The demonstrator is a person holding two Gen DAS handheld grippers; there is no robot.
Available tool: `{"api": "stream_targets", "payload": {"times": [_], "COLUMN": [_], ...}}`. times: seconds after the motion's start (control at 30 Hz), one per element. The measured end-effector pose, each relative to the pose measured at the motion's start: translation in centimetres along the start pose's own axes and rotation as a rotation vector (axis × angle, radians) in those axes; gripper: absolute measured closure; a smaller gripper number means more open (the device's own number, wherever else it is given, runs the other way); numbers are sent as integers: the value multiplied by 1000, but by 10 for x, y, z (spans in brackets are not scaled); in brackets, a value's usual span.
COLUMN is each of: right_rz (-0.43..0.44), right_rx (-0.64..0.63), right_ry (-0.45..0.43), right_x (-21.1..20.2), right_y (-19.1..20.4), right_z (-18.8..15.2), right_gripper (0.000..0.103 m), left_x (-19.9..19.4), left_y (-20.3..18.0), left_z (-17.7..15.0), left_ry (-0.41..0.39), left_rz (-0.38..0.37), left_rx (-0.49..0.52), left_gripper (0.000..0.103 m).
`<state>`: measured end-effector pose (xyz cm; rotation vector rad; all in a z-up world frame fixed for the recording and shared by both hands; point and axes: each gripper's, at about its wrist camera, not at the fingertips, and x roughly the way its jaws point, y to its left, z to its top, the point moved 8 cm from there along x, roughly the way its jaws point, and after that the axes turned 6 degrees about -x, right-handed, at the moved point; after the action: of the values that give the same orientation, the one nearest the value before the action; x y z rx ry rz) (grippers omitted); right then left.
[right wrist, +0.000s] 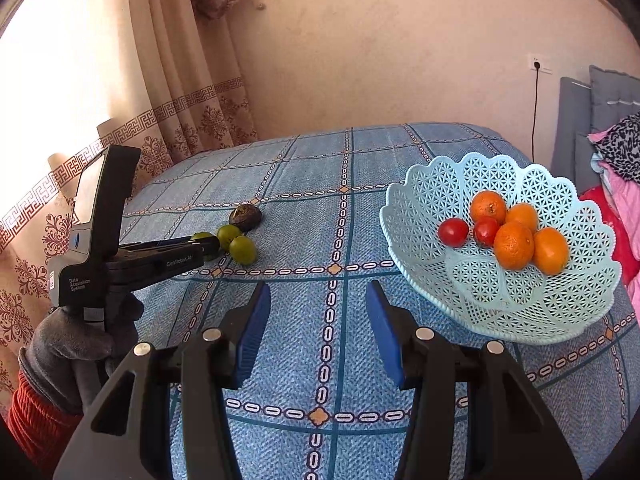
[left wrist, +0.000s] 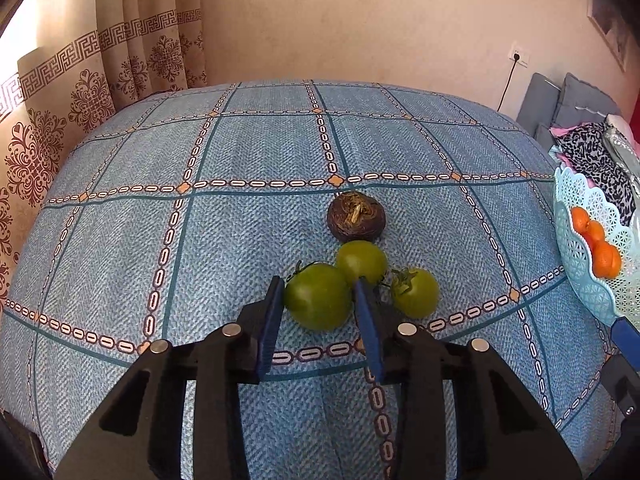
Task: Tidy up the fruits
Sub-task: 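Move the left tool to the green tomatoes and grasp the large green tomato, then grasp the small stemmed green tomato with the right tool while the left tool holds its tomato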
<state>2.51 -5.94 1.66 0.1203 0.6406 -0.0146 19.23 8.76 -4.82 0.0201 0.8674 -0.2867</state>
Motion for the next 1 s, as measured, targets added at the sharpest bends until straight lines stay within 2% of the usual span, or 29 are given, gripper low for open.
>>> {"api": "stream_targets", "payload": {"times": [0.17,0.33,0.8,1.0], "right_rz": [29,83,182,179], "right_rx": [-1,1,-50,-80], "right_ry": [33,76,194,222], "right_x": [10,21,79,110], "right_y": [6,14,51,66], "right_z": [-2,-2,11,19], "right_gripper": [53,53,53,53], "left_x": [-5,-16,-49,-48], "left_y": [4,10,20,29], "left_z": [-4,-7,0,2], "left_ry": [-1,-18,-99,-95], "left_rz": [-21,-1,-5,-9], "left_rx": [-28,-42,-80,-114], "left_gripper": [67,67,67,67]}}
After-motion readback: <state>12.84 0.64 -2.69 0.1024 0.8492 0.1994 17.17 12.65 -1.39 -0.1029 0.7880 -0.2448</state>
